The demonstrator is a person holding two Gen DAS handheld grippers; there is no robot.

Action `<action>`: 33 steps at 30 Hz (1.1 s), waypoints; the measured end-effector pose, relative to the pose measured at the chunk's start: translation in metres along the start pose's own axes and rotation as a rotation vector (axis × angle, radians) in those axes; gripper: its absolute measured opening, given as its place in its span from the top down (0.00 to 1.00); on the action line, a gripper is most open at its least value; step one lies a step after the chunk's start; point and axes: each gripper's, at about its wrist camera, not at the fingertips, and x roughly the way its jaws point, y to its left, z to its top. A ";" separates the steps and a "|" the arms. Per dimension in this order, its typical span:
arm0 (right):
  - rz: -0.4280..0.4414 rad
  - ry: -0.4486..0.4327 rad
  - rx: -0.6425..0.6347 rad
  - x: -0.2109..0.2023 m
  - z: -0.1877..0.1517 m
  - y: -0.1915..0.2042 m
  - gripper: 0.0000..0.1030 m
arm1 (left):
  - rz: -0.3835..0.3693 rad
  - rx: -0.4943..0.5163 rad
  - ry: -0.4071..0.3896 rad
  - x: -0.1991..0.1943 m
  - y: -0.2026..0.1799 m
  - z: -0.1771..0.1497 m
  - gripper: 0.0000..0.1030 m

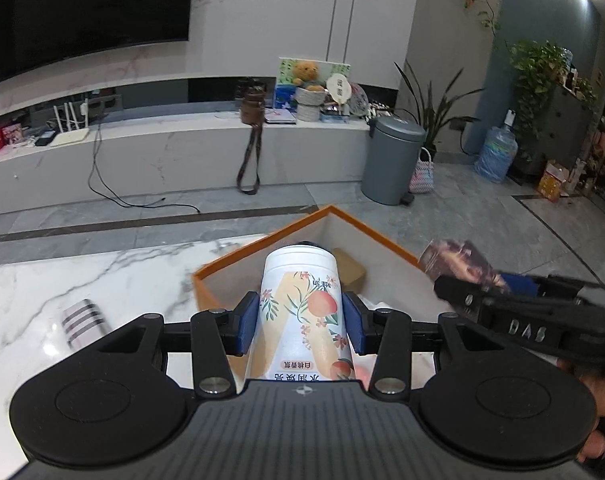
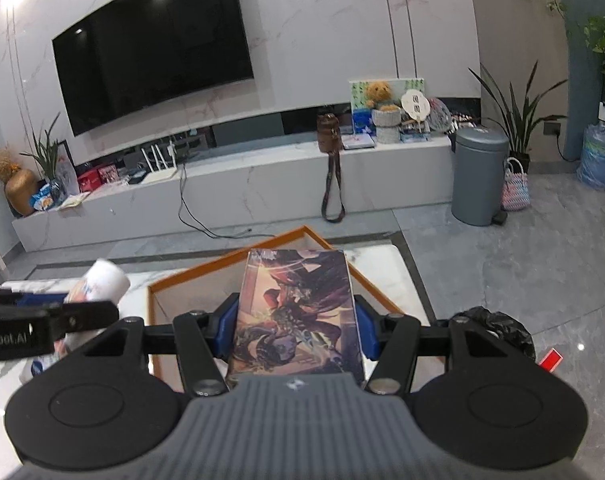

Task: Organize rigid objects
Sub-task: 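Lower and open left tool releasing lotion bottle while right tool releases picture card inside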

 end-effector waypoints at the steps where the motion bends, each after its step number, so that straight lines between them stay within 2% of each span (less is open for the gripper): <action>1: -0.002 0.011 0.002 0.002 0.000 -0.003 0.44 | -0.004 0.007 0.006 0.003 -0.004 0.002 0.51; 9: 0.005 0.083 0.006 0.014 0.001 -0.023 0.44 | -0.009 0.085 0.060 0.030 -0.029 0.011 0.50; 15: 0.006 0.126 -0.032 0.026 -0.005 -0.019 0.44 | -0.001 0.130 0.129 0.058 -0.036 0.008 0.50; 24: 0.001 0.183 -0.089 0.045 -0.015 -0.013 0.44 | -0.006 0.053 0.217 0.088 -0.031 0.006 0.50; 29: -0.002 0.217 -0.114 0.058 -0.020 -0.007 0.44 | 0.061 0.127 0.260 0.105 -0.040 0.001 0.50; 33: -0.002 0.251 -0.146 0.069 -0.025 -0.003 0.44 | 0.080 0.149 0.304 0.116 -0.039 -0.006 0.50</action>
